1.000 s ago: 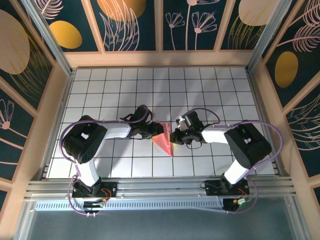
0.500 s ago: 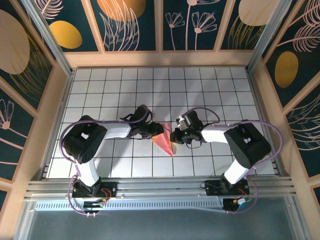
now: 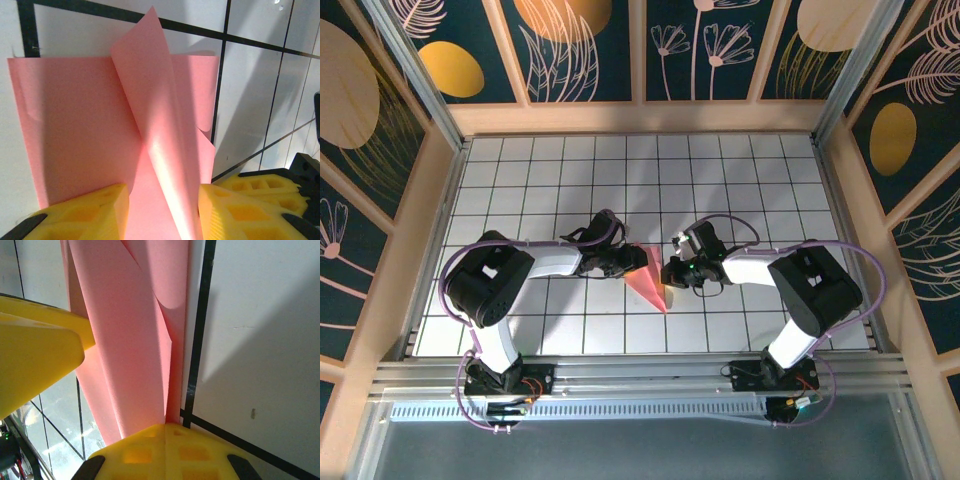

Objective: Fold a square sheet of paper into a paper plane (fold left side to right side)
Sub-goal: Fourth fold the wing at the center of the table.

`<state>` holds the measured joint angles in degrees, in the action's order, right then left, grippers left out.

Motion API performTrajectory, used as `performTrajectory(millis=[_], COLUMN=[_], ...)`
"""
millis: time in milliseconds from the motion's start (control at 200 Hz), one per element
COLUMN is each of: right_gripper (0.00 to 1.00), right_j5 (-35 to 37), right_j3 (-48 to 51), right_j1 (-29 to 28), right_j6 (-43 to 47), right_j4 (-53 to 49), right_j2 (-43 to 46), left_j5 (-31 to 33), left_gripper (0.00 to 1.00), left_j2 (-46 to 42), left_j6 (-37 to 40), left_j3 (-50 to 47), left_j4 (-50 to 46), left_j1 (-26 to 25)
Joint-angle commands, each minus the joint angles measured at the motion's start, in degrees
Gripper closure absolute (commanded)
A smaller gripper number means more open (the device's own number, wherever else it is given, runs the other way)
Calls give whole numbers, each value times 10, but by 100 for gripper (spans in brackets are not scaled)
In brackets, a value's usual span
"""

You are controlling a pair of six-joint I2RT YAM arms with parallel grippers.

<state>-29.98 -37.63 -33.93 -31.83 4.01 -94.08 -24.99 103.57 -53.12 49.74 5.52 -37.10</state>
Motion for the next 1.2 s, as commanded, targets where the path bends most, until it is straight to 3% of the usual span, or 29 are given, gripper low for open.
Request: performTrajectory(millis=[0, 515, 811, 876, 1051, 1196], right_gripper=[100, 100, 100, 100, 100, 100], right_j5=[9, 48, 59, 61, 69, 75], right_j3=[-9, -13, -12, -13, -16, -17], right_j1=[1, -2, -4, -5, -5, -4], right_j6=[11, 14, 20, 20, 22, 23], right_j4=[-15, -62, -77, -77, -84, -90], right_j2=[-1, -51, -57, -57, -55, -57], left_j5=[22, 8, 107, 92, -9, -46], left_gripper=[58, 53, 50, 54, 77, 91], left_j2=[16, -8, -79, -86, -62, -19], left_j6=[11, 5, 45, 45, 27, 24], left_j3=[3, 13, 46, 40, 21, 35], left_j4=[-33, -12, -96, -82, -3, 20], left_j1=[1, 0, 0, 1, -1, -11])
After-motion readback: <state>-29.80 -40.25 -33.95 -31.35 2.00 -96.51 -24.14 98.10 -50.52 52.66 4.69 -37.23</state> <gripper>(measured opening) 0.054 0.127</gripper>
